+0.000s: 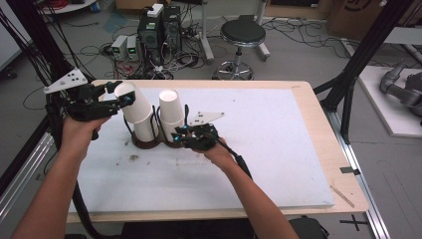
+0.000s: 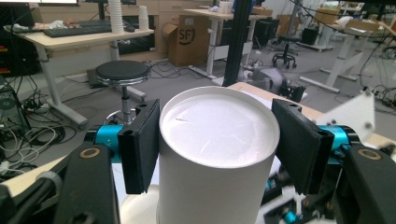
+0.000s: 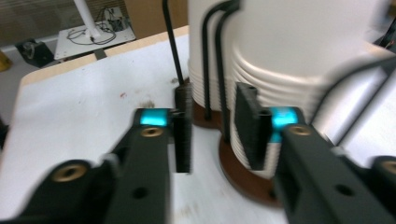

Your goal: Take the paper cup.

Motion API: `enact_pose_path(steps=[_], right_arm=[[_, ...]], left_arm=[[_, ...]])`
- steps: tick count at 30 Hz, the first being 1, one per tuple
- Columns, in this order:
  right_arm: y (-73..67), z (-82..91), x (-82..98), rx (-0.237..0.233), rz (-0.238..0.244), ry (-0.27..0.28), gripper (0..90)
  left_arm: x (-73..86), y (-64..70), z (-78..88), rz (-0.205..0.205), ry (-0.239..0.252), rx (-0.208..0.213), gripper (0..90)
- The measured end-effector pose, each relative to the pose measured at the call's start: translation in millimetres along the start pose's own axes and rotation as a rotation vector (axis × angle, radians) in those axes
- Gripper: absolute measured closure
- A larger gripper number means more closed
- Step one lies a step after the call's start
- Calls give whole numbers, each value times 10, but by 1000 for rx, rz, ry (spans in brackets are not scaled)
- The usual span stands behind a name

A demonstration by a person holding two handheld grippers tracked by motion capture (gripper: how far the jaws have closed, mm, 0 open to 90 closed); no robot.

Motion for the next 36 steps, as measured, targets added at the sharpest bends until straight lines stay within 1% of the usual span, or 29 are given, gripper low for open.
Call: enact_pose_path(steps=[1, 3, 5, 6, 7, 8, 9, 10, 11, 12, 14, 16, 17, 19, 20, 21, 23, 24, 25, 26, 27, 28, 29, 30, 31, 32, 34, 35, 36], right_arm=[[39, 82, 24, -11, -11, -2, 633], [86, 215, 60, -35, -6, 1, 584], [134, 342, 102, -66, -13, 4, 512], [157, 406, 131, -80, -19, 0, 504], [175, 452, 154, -85, -19, -1, 480], [208, 529, 200, -89, -26, -15, 432], [228, 590, 233, -96, -39, -25, 416], [240, 637, 255, -95, -39, -30, 405], [258, 766, 303, -91, -19, -37, 360], [258, 766, 303, -91, -19, -37, 360], [277, 910, 324, -68, 4, -18, 295], [296, 1034, 329, -42, 14, 5, 277], [311, 1123, 329, -25, 26, 23, 255], [336, 1247, 335, 7, 44, 44, 243], [362, 1337, 342, 39, 59, 65, 232], [367, 1390, 352, 48, 55, 72, 217], [406, 1551, 387, 88, 44, 97, 210], [424, 1629, 410, 105, 55, 109, 206], [429, 1660, 421, 112, 54, 110, 206], [439, 1734, 442, 117, 53, 125, 206], [443, 1791, 459, 123, 58, 126, 206], [447, 1833, 472, 129, 66, 126, 206], [450, 1902, 486, 139, 90, 133, 206], [446, 1964, 501, 145, 99, 137, 206], [442, 1988, 509, 143, 100, 137, 206], [443, 2057, 524, 152, 110, 148, 206], [446, 2134, 548, 164, 109, 153, 206], [461, 2223, 581, 183, 105, 161, 206], [472, 2258, 598, 193, 101, 162, 206]], left_arm=[[15, 20, 8, 7, 3, 4, 358], [48, 66, 19, 8, 4, 11, 357], [77, 118, 25, 9, 2, 18, 357], [87, 141, 26, 11, 2, 20, 358], [104, 180, 32, 13, 2, 23, 358], [115, 219, 41, 15, 4, 26, 357], [123, 247, 49, 13, 5, 29, 357], [135, 284, 61, 11, 5, 31, 357], [147, 320, 70, 11, 6, 34, 357], [159, 354, 75, 14, 9, 35, 357], [185, 422, 74, 14, 11, 43, 357], [207, 484, 59, 11, 10, 52, 357], [218, 513, 47, 6, 9, 58, 357], [241, 573, 17, -3, 7, 73, 357], [254, 594, 2, -6, 4, 80, 357], [270, 620, -23, -12, 1, 88, 357], [313, 683, -85, -20, -6, 110, 357], [320, 696, -98, -22, -4, 116, 357], [339, 726, -124, -25, -4, 127, 357], [353, 749, -144, -27, -4, 135, 357], [363, 768, -159, -27, -5, 141, 357], [382, 798, -183, -28, -7, 150, 357], [402, 828, -207, -31, -13, 162, 357], [411, 836, -215, -37, -17, 165, 357], [433, 868, -245, -39, -19, 172, 357], [444, 881, -259, -39, -19, 178, 357], [470, 911, -296, -35, -18, 189, 357], [483, 924, -312, -36, -20, 195, 357], [492, 935, -323, -35, -23, 197, 357]])
Point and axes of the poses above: each handheld gripper's, and its own axes: z roughly backward along the jaws, x roughly out of its underside, y roughly to its right, the point moved 6 cm from there along -z, roughly forward along the jaws, and after that the axes turned 7 degrees about -x, right-handed, at the moved point
